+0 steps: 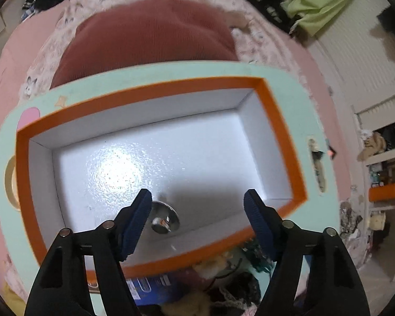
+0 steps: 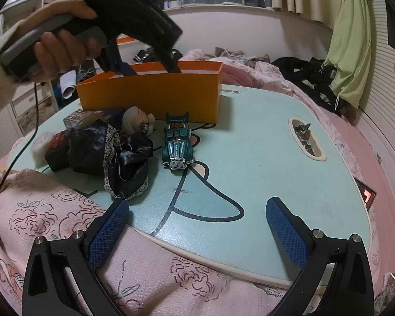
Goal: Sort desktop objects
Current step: 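Grasp the small silver metal cup in the box with the left gripper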
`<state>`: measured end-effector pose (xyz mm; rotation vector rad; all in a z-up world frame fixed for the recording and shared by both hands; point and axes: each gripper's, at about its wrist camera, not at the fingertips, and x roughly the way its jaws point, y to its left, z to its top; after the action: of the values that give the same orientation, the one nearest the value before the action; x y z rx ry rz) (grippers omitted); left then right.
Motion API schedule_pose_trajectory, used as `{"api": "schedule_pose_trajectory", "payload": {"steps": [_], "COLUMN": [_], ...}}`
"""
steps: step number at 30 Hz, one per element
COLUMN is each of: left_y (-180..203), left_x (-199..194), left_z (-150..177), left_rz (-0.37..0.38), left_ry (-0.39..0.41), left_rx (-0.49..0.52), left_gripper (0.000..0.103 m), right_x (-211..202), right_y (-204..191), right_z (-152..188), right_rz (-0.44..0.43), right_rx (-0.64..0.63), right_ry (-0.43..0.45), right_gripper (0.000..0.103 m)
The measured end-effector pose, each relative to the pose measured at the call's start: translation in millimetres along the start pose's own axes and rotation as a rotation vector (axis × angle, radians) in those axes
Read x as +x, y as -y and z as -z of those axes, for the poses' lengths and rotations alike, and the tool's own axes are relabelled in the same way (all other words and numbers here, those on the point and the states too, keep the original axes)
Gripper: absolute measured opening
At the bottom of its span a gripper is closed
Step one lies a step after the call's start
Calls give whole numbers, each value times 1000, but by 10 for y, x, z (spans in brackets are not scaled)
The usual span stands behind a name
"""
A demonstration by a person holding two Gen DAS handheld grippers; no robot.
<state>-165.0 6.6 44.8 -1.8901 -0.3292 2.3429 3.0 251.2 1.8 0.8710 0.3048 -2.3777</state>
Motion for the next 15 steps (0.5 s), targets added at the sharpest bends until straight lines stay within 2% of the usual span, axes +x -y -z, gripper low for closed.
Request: {"api": "schedule_pose_trajectory", "payload": {"steps": [4,9,11,12,15], "left_y": [-31,31,30,19,15], "left_x": [248,200,162,147,87], "left_z": [0,42,54,62,70], "left_rz": [-26,-44,-18,16,23], "left_ry": [-93,-87,-96,-111,-94], "left_rx": [-11,32,30,17,25], "left_gripper": [49,46,30,18,17], "right_x": [3,3,1,2,3], "right_y": [1,0,1,2,3], "right_z": [0,4,7,6,7], "right_rz": [0,0,0,0,0], "right_rx": [0,0,1,1,1], "right_ry": [0,0,0,1,1], "right_gripper": [103,103,103,103,103]}}
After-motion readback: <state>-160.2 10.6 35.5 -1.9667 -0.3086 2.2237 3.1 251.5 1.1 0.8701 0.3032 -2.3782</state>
